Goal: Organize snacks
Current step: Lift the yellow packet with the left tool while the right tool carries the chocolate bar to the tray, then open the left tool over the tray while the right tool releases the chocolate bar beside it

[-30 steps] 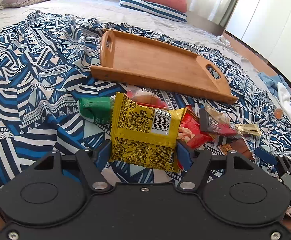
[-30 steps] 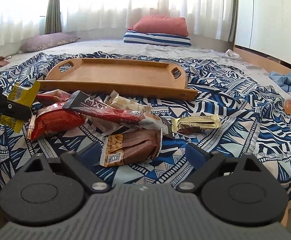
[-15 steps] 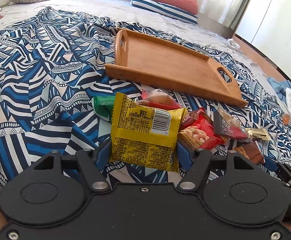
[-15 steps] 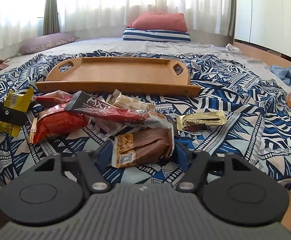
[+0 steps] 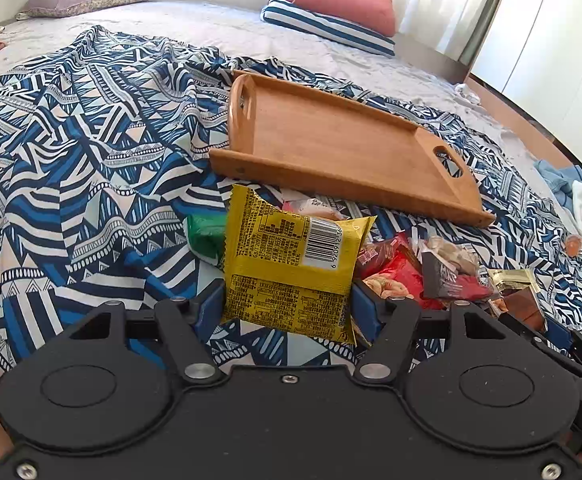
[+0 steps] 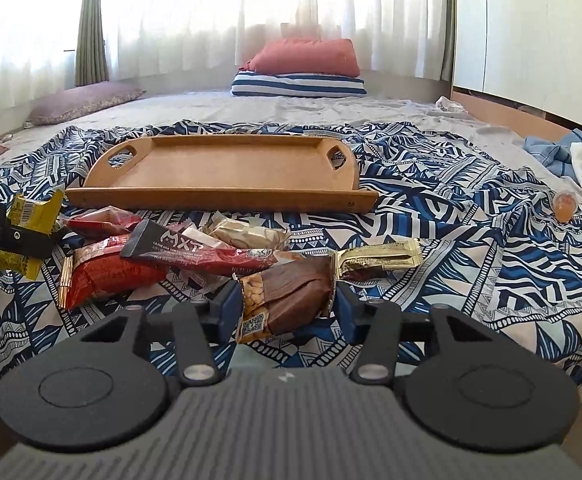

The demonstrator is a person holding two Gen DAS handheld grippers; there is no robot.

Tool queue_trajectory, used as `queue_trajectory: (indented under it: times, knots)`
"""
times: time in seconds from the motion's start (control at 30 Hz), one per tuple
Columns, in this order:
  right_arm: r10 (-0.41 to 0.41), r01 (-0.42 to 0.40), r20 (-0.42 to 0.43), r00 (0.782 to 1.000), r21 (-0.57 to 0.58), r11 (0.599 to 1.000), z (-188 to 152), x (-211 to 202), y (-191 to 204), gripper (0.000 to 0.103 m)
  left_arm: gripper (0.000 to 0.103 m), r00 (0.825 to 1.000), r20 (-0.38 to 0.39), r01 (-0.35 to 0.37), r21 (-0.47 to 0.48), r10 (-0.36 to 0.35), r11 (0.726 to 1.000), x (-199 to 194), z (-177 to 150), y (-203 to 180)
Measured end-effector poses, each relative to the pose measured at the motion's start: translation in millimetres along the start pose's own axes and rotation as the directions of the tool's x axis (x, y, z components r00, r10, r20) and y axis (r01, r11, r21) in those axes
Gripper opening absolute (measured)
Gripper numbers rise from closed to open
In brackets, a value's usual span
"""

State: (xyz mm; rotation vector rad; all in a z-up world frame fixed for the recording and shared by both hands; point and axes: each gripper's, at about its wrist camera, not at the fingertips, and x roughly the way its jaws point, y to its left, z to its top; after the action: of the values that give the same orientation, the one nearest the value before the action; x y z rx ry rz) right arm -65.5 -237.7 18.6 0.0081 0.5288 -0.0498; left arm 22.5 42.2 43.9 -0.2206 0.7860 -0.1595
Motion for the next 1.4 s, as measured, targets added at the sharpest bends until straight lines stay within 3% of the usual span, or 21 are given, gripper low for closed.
queue_trajectory:
  times: [0.17, 0.57, 0.97, 1.17, 1.4]
  knots:
    - [-0.020, 0.020, 0.020, 1.000, 0.024, 1.000, 8, -4, -5, 0.053, 0.056, 1.000, 0.003, -0.003, 0.021, 0.003, 1.000, -1, 5, -4]
    - [-0.051, 0.047, 0.045, 0.998, 0.090, 0.995, 34, -4, -30, 0.053, 0.055, 0.999, 0.025, 0.020, 0.052, -0.022, 0.998, -3, 24, -13]
    - [0.029, -0.031, 0.016, 0.999, 0.144, 0.989, 71, 31, -33, 0.053, 0.054, 0.998, 0.024, 0.052, 0.083, -0.054, 0.995, 9, 71, -34]
    - [0.051, -0.053, 0.024, 0.998, 0.119, 0.991, 100, 49, -35, 0.053, 0.054, 0.997, -0.009, 0.074, 0.073, -0.073, 0.995, 24, 106, -46]
    - [0.109, -0.105, -0.026, 0.994, 0.123, 0.987, 129, 83, -38, 0.053, 0.054, 0.993, -0.091, 0.079, 0.060, -0.073, 0.995, 64, 143, -64]
